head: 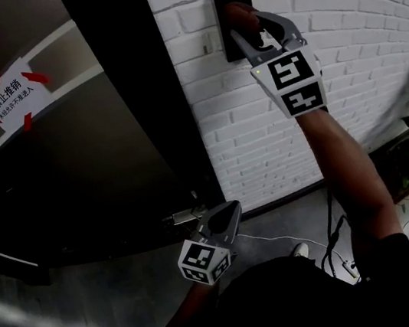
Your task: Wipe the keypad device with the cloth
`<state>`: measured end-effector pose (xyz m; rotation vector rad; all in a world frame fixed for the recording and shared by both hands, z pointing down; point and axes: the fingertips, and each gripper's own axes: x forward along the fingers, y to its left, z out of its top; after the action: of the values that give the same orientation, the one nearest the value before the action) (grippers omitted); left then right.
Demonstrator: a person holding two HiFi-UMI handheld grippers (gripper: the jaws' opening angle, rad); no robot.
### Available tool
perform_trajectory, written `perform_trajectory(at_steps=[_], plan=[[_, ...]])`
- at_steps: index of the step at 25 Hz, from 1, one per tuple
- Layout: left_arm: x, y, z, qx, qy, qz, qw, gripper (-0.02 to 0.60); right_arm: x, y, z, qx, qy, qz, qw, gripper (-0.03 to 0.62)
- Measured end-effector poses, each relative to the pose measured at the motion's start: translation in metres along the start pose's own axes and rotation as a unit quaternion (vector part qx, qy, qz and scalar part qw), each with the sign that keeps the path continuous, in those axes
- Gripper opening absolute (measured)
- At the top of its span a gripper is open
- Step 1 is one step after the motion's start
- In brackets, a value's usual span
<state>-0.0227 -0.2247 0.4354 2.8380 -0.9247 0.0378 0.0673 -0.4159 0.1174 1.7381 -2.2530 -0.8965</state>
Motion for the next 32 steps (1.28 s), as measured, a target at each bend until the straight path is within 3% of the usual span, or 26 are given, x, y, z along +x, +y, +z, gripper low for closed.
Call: perform_trajectory(at_steps=[32], plan=[[0.001,-0.002,-0.003,0.001,0.006,-0.004,1.0000,0.015,-0.023,0.054,-0.081,0.025,0.062,0.038,0.997,0.144]])
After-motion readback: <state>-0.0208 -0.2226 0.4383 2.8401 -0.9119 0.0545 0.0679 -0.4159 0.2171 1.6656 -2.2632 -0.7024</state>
